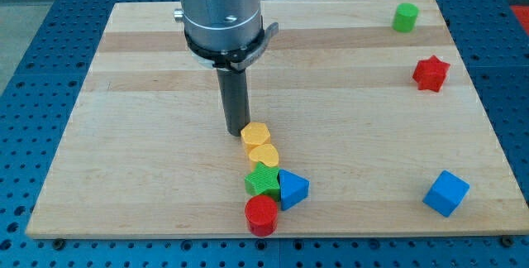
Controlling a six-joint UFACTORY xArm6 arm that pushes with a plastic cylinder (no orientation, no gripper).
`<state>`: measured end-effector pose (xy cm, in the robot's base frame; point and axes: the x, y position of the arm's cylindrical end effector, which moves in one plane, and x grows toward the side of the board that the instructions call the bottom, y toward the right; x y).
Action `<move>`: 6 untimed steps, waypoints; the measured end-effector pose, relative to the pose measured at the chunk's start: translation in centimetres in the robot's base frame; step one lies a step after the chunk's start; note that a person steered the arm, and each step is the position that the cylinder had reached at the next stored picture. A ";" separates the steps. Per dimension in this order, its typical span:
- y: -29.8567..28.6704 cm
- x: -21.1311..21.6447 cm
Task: Slide the green circle to the top center
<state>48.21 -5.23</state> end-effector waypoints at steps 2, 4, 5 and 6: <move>0.0 1.9; 1.7 -9.0; 5.5 -16.6; 11.4 -22.0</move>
<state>26.20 6.12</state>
